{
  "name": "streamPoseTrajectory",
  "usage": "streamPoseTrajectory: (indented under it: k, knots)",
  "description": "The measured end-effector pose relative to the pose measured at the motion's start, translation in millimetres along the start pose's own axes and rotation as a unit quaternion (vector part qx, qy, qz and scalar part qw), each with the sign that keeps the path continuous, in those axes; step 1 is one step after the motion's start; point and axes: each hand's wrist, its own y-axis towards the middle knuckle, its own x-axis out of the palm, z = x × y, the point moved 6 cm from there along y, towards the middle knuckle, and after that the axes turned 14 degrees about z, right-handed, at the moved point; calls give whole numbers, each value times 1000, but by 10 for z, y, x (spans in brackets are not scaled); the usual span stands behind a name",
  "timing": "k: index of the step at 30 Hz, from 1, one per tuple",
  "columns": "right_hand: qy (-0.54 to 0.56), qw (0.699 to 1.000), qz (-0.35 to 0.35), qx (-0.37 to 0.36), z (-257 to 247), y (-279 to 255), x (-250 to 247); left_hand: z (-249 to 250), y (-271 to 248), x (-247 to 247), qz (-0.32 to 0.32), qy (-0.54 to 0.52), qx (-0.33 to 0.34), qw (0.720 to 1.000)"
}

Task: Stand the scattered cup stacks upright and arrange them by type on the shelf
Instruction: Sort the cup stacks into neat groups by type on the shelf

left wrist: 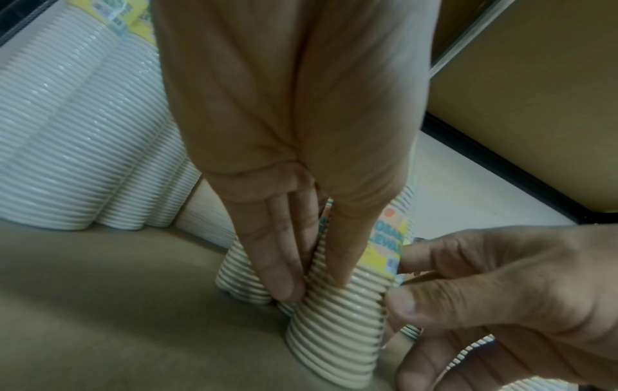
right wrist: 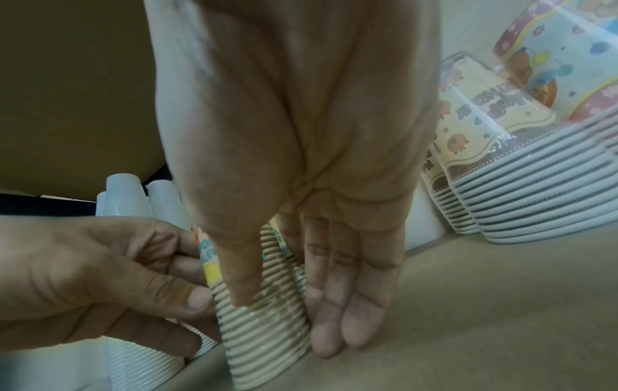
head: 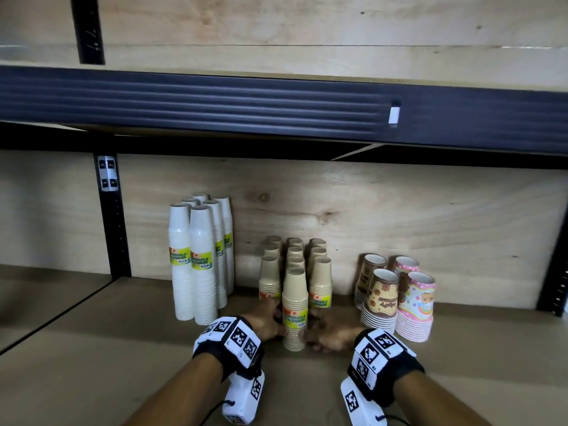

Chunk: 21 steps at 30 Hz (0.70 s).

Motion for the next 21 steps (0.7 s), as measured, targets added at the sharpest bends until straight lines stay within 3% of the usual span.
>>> streamPoseTrajectory:
  k: [5, 9, 12, 18, 21]
  knots:
    - [-1, 1000, 0, -4, -2, -24, -11, -60, 23, 43, -14, -13, -21, 1000]
    - [-84, 996, 8, 1, -30, -73, -98, -84, 33, 39, -26, -52, -36, 998]
    - [-67, 997, 8, 27, 1, -82, -77, -102, 39, -13, -15, -79, -38, 996]
    - [-91, 988, -90, 90, -3, -209, 145, -263, -46, -128, -21, -38, -56, 997]
    - [-70, 988, -123, 67, -241, -277, 285, -456, -152, -304, -23, -23, -77, 997]
